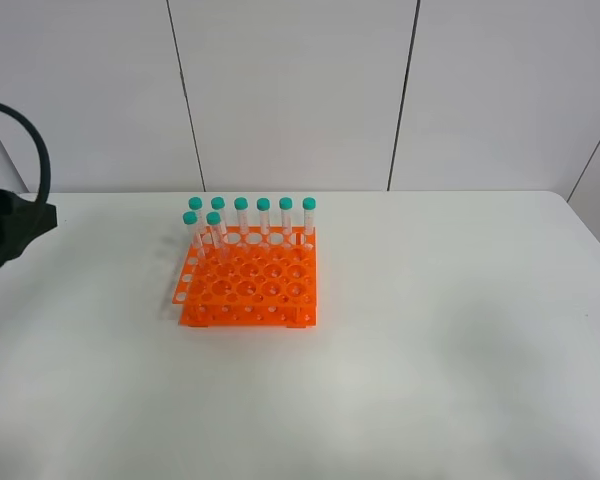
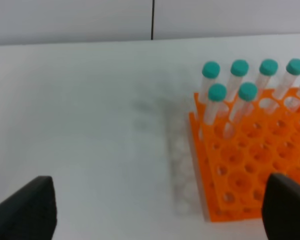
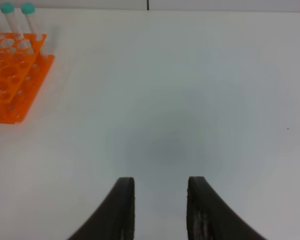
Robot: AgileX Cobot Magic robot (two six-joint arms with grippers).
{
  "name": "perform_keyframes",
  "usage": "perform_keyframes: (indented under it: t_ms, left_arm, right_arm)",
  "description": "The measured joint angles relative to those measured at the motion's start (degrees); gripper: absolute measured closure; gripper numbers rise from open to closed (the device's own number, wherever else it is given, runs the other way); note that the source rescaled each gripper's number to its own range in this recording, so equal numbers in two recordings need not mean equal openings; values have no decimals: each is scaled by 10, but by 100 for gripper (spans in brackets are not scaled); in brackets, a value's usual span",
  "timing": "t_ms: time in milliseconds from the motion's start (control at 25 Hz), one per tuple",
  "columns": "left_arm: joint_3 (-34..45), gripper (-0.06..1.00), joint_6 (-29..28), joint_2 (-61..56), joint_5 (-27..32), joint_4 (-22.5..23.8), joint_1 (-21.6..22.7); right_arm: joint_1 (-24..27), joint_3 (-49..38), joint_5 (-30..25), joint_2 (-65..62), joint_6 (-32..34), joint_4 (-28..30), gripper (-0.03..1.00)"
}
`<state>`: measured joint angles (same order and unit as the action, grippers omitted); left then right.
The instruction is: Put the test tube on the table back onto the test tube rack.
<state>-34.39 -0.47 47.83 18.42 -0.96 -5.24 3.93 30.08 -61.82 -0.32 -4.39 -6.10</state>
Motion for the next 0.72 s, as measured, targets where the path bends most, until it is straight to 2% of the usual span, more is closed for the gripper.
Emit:
perform_keyframes:
  t_ms: [120, 280, 720]
  left_arm:
    - [41, -5, 0, -42, -5, -13, 0]
    - [59, -5, 0, -102, 13, -22, 0]
    - [59, -5, -10, -261, 216, -27, 0]
  right_arm:
    - [0, 0, 0, 0, 0, 0, 68]
    - [0, 0, 0, 0, 0, 0, 68]
    - [0, 0, 0, 0, 0, 0, 68]
